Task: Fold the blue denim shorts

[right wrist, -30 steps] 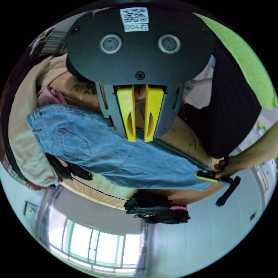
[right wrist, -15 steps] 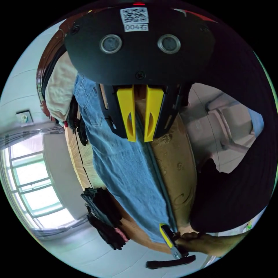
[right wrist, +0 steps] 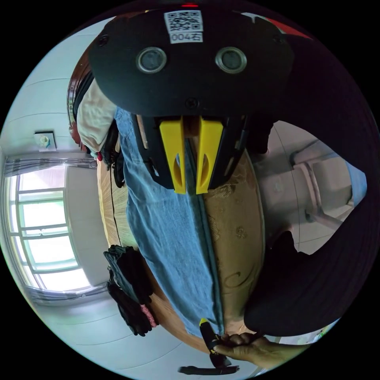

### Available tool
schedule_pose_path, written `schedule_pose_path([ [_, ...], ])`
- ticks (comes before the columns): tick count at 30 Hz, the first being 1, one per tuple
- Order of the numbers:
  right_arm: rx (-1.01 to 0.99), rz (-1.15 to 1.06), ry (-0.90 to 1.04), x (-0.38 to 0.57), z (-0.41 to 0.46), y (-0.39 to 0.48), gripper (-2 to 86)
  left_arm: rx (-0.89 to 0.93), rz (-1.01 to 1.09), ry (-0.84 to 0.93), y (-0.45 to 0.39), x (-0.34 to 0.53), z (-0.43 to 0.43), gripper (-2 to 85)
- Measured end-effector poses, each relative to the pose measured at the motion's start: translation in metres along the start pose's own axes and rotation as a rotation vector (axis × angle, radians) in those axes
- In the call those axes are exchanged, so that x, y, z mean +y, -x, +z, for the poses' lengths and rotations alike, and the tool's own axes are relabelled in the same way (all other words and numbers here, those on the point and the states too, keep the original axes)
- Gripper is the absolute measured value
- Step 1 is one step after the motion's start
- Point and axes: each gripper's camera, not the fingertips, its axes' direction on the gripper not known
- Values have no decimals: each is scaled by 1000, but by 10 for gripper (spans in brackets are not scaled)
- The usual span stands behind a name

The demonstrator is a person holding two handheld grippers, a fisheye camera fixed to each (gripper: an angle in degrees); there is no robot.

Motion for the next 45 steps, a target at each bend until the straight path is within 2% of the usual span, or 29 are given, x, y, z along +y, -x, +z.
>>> schedule_pose_path([
  [8,62,-32,18,-18,-2,5,47,-87,98,-9,-15,-3,-8,1],
  [16,32,-43,42,-15,11,7,47,-43,33,-6,19,-8,-24,1],
  [19,79,-52,35,-6,15,5,12,-32,16,-15,33,-9,-34,0],
  [24,52,-12,-39,33,-10,-23,-2,-66,18,-90,46,-4,-61,1],
  [29,26,-26,2,77,43,4,7,-63,29,-90,67,-10,-81,1],
  [34,-4,17,-5,115,43,-11,1,-23,-26,-86,110,-16,-104,2],
  [37,-59,175,-57,152,46,-40,-5,4,-104,-131,151,-23,-126,4],
  [40,-156,427,-82,199,73,-74,-8,0,-245,-185,214,-23,-154,9],
  [45,-577,877,-181,327,129,-99,-8,111,-547,-292,359,6,-205,39],
])
